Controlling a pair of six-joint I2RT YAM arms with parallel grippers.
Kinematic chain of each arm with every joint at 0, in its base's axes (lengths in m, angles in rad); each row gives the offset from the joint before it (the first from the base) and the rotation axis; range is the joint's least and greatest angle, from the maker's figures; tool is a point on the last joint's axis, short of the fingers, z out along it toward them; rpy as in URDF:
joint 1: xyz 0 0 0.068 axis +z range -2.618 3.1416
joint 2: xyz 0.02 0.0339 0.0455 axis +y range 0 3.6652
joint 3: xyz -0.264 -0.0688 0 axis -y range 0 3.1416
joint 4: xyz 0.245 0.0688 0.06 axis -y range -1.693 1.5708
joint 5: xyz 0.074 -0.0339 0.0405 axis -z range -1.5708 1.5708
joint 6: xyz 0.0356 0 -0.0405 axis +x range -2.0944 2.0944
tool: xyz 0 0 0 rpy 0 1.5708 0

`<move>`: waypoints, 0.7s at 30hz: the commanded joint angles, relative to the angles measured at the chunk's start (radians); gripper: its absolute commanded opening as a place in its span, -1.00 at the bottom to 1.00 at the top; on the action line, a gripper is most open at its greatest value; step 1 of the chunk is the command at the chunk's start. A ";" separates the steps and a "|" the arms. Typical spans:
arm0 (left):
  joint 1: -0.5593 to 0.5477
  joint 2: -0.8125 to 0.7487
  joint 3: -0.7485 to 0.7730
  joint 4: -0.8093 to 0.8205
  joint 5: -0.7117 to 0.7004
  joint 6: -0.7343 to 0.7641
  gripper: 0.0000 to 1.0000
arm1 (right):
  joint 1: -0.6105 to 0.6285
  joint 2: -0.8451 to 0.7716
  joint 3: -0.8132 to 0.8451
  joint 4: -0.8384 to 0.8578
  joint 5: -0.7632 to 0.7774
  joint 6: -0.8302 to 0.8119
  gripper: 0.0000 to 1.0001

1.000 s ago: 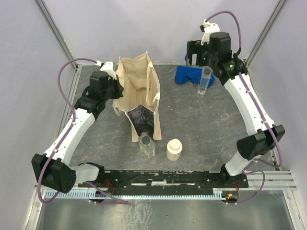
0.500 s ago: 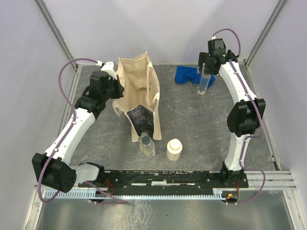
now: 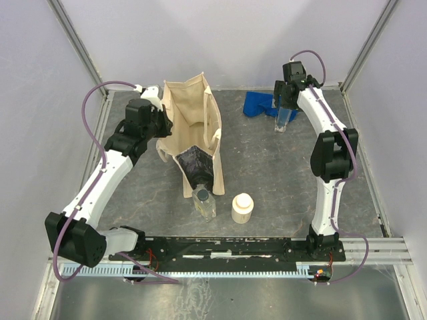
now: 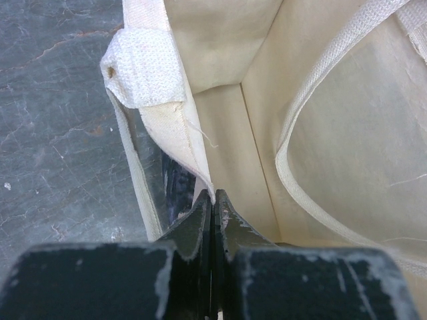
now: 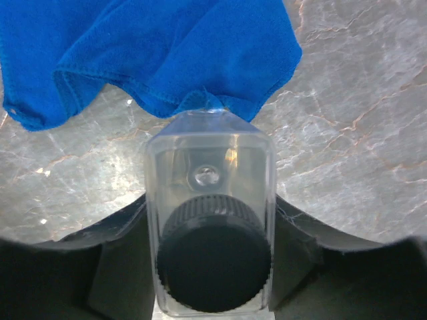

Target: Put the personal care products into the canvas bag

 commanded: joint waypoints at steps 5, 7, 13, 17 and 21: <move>0.001 0.047 0.019 -0.013 0.023 0.027 -0.95 | -0.005 -0.055 -0.055 0.108 -0.013 -0.064 -0.82; 0.001 0.053 0.022 -0.008 0.030 0.025 -0.95 | -0.005 -0.083 -0.051 0.097 -0.023 -0.072 -0.99; 0.001 0.068 0.035 -0.006 0.043 0.024 -0.95 | -0.003 -0.206 0.026 0.050 -0.165 -0.096 -0.99; 0.001 0.071 0.040 -0.003 0.050 0.023 -0.95 | 0.001 -0.318 0.039 0.137 -0.320 -0.070 -0.99; 0.001 0.074 0.043 0.000 0.072 0.022 -0.95 | 0.024 -0.410 0.037 0.280 -0.456 -0.005 -0.99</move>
